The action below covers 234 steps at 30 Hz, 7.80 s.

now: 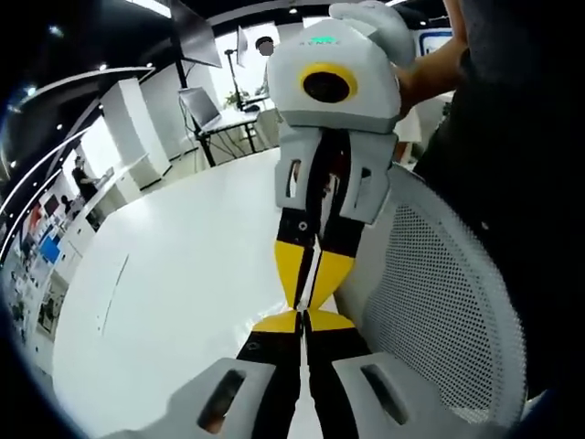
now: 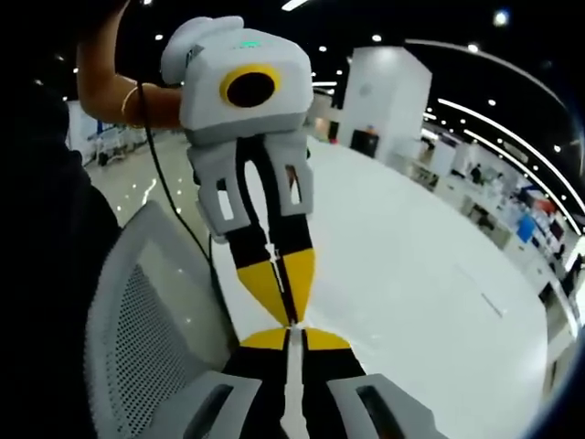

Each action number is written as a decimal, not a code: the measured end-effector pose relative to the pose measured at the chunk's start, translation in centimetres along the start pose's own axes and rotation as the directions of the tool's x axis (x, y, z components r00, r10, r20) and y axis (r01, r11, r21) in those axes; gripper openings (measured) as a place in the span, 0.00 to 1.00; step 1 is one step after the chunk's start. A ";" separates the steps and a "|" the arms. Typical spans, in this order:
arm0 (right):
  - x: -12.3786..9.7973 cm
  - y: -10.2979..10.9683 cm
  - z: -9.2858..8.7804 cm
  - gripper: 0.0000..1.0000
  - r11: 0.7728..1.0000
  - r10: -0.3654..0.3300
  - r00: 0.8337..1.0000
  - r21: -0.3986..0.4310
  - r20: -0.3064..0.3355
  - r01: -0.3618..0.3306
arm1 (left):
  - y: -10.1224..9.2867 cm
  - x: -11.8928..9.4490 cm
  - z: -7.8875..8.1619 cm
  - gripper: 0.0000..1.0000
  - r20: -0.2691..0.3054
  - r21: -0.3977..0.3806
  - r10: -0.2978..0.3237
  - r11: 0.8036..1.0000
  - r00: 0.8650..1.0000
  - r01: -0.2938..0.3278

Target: Open the resealable bag by pulling the two sides of the seal apart until the entire bag opening is separated and visibly accessible.

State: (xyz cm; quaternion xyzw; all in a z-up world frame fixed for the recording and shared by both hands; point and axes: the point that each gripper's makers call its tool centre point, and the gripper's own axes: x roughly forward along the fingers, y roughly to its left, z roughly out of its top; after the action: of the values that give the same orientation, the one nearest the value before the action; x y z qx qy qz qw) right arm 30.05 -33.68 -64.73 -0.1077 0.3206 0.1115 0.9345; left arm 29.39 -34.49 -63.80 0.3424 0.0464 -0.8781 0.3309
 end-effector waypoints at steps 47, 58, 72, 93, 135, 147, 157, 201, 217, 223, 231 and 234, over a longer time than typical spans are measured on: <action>0.3 0.7 -1.0 0.00 0.997 0.017 0.998 -0.071 -0.061 -0.022 | -0.7 0.1 -0.5 0.00 -0.033 0.043 -0.022 0.999 0.999 0.023; 0.3 0.7 -0.8 0.00 0.998 0.013 0.998 -0.067 -0.057 -0.016 | -0.7 0.2 -0.3 0.00 -0.022 0.030 -0.016 0.999 1.000 0.017; 0.7 0.9 -0.5 0.01 0.996 0.016 0.999 -0.082 -0.049 -0.020 | -0.8 0.2 -0.2 0.00 -0.019 0.016 -0.022 1.000 1.000 0.023; 0.5 1.5 -0.7 0.00 0.995 0.043 0.998 -0.085 -0.054 -0.047 | -1.5 -0.7 0.4 0.00 0.004 0.008 -0.043 0.999 0.999 0.043; 0.3 0.5 -1.0 0.00 0.998 0.001 0.997 -0.070 -0.077 -0.006 | -0.6 -0.4 -0.6 0.00 -0.017 -0.052 0.026 0.998 1.000 -0.027; 0.5 1.3 -0.5 0.00 0.995 0.033 0.997 -0.090 -0.066 -0.039 | -1.0 -0.4 -0.7 0.00 -0.043 -0.061 0.020 0.998 0.999 -0.023; 0.5 1.3 -0.8 0.00 0.995 0.040 0.997 -0.088 -0.071 -0.046 | -1.1 -0.7 -0.1 0.00 -0.039 -0.064 0.014 0.998 0.999 -0.016; 0.5 1.0 -1.4 0.00 0.994 0.019 0.994 -0.104 -0.111 -0.030 | -1.1 -0.1 0.2 0.00 -0.021 -0.130 0.065 0.989 0.998 -0.067; 0.2 1.2 -2.4 0.00 0.994 0.024 0.991 -0.103 -0.134 -0.038 | -1.5 -0.4 0.5 0.00 0.000 -0.168 0.052 0.984 0.999 -0.051; 0.0 0.8 -3.0 0.00 0.995 0.013 0.990 -0.095 -0.144 -0.027 | -1.3 -0.5 0.6 0.00 0.010 -0.189 0.062 0.980 0.998 -0.059; -0.1 0.4 -3.4 0.00 0.997 -0.001 0.989 -0.078 -0.146 -0.010 | -1.0 -1.1 0.8 0.00 0.006 -0.169 0.075 0.983 0.997 -0.073; -0.2 0.4 -3.6 0.00 0.997 -0.003 0.989 -0.071 -0.147 -0.007 | -0.9 -1.2 0.8 0.00 0.010 -0.174 0.081 0.982 0.997 -0.078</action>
State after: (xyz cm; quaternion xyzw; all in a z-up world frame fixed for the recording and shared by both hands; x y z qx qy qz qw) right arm 27.75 -34.30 -67.43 -0.1486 0.3845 0.1155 0.9037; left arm 29.08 -33.35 -62.55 0.3062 0.1060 -0.8598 0.3946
